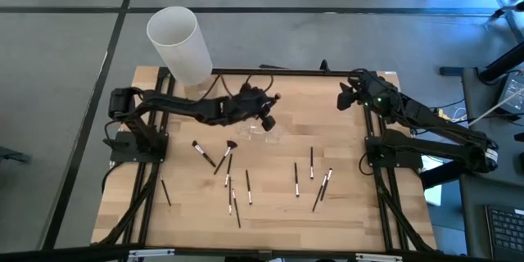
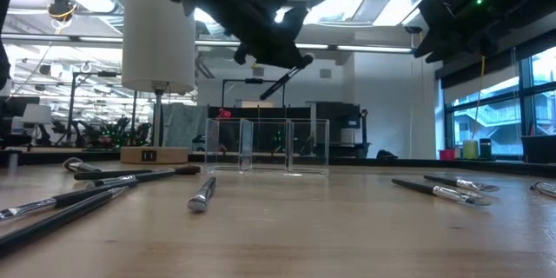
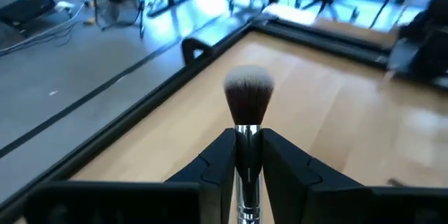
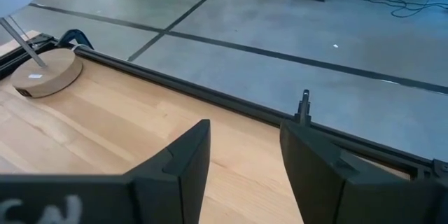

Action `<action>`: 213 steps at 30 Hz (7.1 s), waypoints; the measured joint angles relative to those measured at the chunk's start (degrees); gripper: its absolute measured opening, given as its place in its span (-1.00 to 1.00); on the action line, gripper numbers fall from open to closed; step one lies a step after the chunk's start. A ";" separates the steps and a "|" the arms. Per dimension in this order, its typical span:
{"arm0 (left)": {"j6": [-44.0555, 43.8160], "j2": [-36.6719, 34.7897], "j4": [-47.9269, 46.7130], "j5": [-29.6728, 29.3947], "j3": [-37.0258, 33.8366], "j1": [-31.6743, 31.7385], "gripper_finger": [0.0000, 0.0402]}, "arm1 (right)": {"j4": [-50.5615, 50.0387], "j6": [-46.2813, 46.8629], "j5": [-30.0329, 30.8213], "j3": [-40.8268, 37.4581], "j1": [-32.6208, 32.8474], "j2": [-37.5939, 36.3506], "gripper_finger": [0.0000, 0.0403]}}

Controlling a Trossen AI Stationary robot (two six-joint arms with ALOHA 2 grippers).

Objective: Put items in baskets/containers
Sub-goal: Put the black powder brush into the transparent organizer, then put the black highlighter brush into the transparent organizer

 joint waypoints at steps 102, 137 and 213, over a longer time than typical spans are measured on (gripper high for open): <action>-39.09 4.61 -56.93 13.16 -1.20 -12.40 -0.38 | 42.41 -14.77 -24.97 7.89 -0.76 20.36 -0.15; -34.81 4.52 -53.89 15.03 -1.98 -12.39 -0.06 | 42.39 -14.79 -25.58 7.89 -0.74 20.32 -0.15; -16.85 6.58 -28.85 -26.75 17.90 -7.93 -0.80 | 35.20 -15.22 -25.39 7.89 -0.74 14.09 -0.15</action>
